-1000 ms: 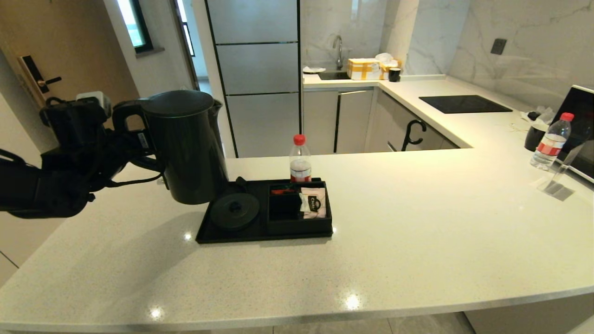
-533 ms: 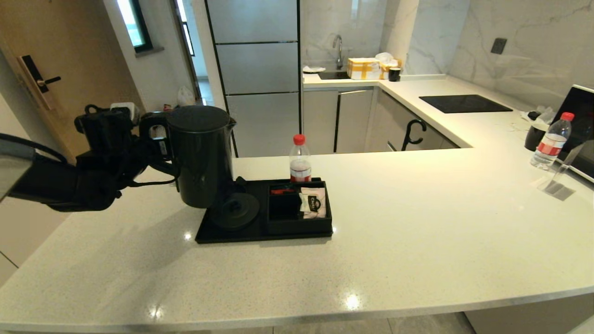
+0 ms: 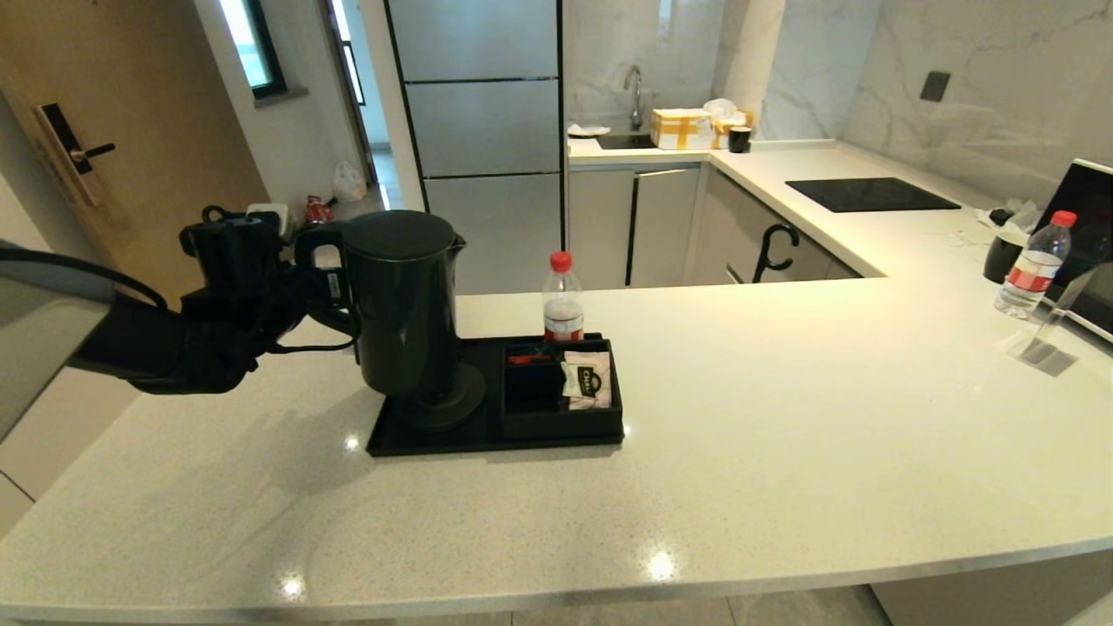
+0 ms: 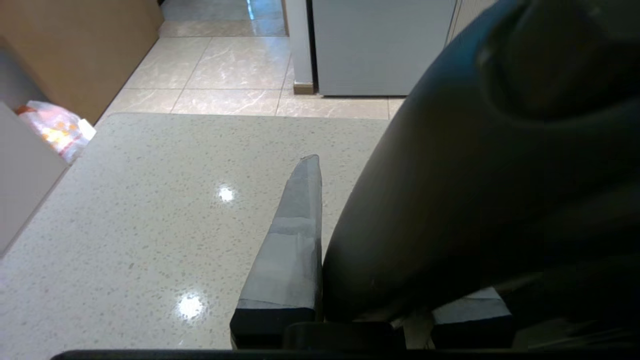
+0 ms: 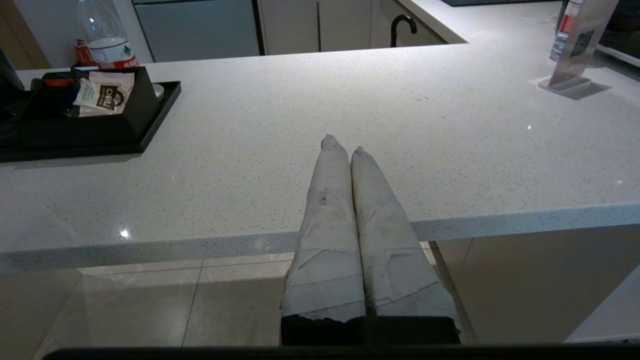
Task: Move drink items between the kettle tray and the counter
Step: Return the kettle to its original position
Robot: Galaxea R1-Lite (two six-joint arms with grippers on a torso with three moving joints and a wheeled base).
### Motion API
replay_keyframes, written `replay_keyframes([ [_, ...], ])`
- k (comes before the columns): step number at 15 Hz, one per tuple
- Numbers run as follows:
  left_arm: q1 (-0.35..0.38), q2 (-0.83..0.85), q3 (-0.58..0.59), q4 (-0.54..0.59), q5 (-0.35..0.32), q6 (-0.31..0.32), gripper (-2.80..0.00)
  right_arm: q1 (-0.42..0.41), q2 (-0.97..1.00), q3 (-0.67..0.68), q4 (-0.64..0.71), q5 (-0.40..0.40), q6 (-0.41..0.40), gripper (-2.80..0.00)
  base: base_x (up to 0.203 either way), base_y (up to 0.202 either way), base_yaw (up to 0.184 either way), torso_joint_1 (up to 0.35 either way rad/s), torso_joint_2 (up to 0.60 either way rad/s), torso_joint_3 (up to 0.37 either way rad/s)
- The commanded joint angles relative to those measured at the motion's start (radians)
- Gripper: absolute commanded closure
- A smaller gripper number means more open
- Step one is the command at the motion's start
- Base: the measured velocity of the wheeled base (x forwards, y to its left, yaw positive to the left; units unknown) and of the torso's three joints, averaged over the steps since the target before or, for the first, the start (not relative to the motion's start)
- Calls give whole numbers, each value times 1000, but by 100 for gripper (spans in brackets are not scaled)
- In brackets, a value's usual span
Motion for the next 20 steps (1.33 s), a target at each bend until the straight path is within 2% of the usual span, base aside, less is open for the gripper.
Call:
replay_keyframes([
  [1, -10, 7, -2, -1, 0, 1, 0, 0, 1, 32, -1, 0, 0, 0, 0, 0, 0, 0, 0, 0],
  [20, -50, 38, 14, 75, -12, 2, 0, 0, 1, 32, -1, 0, 0, 0, 0, 0, 0, 0, 0, 0],
])
